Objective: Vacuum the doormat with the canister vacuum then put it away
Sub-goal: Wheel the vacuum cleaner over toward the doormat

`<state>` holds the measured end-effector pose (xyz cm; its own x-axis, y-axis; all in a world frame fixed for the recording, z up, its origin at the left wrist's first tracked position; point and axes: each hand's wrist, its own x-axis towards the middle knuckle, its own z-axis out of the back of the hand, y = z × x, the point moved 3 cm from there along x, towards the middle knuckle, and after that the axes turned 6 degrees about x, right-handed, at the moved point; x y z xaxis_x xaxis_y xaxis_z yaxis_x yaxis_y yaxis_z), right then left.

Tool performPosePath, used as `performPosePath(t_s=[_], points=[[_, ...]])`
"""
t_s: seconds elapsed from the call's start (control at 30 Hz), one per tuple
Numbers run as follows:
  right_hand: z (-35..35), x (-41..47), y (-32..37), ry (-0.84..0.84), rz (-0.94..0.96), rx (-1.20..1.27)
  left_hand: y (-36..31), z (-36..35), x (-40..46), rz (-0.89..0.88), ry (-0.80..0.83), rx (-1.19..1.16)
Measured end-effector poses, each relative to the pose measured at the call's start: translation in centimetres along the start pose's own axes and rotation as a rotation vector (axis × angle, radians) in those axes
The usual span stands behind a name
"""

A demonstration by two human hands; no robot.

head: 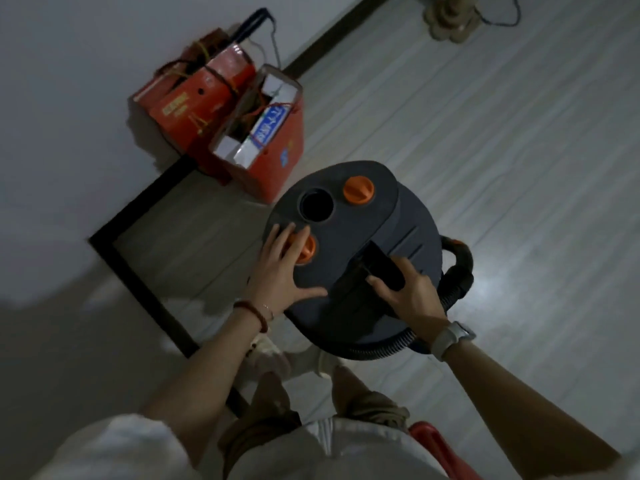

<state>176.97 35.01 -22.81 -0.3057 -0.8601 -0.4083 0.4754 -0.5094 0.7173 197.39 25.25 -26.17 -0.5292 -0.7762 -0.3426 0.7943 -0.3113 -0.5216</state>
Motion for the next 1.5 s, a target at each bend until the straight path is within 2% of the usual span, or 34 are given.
performPosePath(t_s=[0.2,0.47,0.77,0.9,1.07,1.23,1.5], points=[[5.1,0.1,-4.6,-0.252,-0.211,0.186,-8.4,-1.4,8.4,-0.183,0.163,0.125],[13.0,1.4,-10.2,-0.582,-0.390,0.304,-21.4,-5.7,17.0,-0.420,0.238,0.391],[18.5,9.1,-12.1,-0.777,-0.516,0.368,-29.0,-6.3,30.0,-0.695,0.351,0.488],[21.9,16.1,-11.1,-0.842,-0.541,0.263,-32.4,-4.5,38.6,-0.787,0.379,0.578],[27.8,25.7,-9.9,-0.931,-0.538,0.255,-36.9,-3.3,48.5,-0.767,0.350,0.634],[34.4,34.1,-11.0,-0.984,-0.543,0.267,-43.1,-2.8,58.9,-0.775,0.439,0.626],[45.6,46.3,-13.3,-1.061,-0.508,0.215,-52.7,-2.4,73.9,-0.797,0.456,0.626]])
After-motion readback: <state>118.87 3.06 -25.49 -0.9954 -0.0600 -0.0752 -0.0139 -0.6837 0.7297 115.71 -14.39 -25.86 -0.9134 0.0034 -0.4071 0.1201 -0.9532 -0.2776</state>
